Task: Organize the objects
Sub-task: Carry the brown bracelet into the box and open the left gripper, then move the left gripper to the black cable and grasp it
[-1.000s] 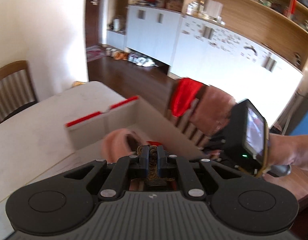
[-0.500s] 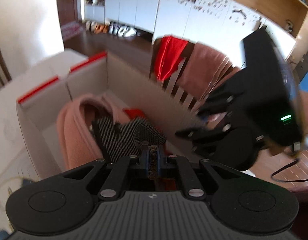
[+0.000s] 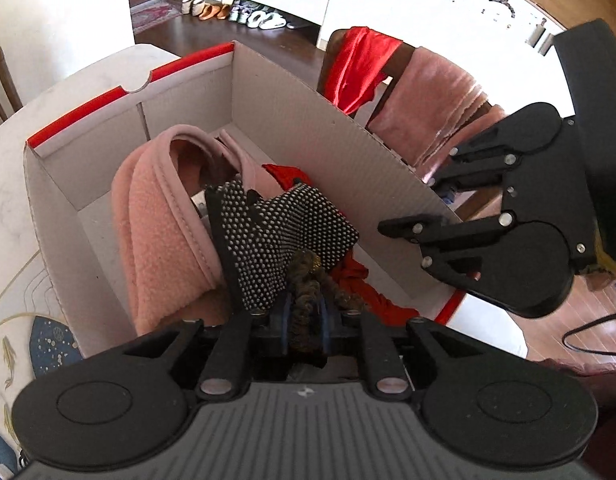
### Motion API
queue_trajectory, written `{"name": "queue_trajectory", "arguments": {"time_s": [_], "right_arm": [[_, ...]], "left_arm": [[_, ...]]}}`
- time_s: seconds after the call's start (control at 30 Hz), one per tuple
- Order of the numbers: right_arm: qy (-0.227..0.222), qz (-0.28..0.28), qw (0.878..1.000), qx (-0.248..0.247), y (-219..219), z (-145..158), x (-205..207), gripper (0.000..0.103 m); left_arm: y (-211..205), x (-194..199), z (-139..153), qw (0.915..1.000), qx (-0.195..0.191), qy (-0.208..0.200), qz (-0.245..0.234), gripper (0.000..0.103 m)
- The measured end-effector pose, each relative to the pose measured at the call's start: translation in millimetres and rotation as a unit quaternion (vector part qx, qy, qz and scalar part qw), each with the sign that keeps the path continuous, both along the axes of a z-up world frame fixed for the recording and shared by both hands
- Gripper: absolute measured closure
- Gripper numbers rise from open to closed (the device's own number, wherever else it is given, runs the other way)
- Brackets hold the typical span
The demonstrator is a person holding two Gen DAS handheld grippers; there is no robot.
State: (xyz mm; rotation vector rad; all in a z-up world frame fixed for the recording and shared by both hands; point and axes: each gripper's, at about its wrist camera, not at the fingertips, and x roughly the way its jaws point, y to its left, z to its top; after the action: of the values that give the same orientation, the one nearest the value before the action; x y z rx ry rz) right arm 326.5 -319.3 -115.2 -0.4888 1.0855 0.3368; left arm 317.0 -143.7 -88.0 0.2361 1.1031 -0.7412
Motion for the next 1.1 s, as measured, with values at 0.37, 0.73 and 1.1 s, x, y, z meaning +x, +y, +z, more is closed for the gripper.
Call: {"name": "queue_trajectory", "arguments": {"time_s": [0.37, 0.73, 1.1], "right_arm": [[0.0, 0.0, 1.0, -0.001, -0.2, 0.4, -0.3, 0.093], [0.0, -0.001, 1.0, -0.001, -0.2, 0.6, -0.5, 0.093], [-0.002, 0.0, 1.0, -0.005, -4.1, 1.2, -2.2, 0.092]], "left_arm": [[25.7, -22.8, 28.1, 0.9982, -0.053, -0.014, 0.023, 0.06], [101.0, -39.2, 62.5, 0.9882, -0.076, -0.052, 0.122, 0.037], [180.3, -44.3, 30.6, 0.9664, 0.016, -0.072, 0.246, 0.017]]}}
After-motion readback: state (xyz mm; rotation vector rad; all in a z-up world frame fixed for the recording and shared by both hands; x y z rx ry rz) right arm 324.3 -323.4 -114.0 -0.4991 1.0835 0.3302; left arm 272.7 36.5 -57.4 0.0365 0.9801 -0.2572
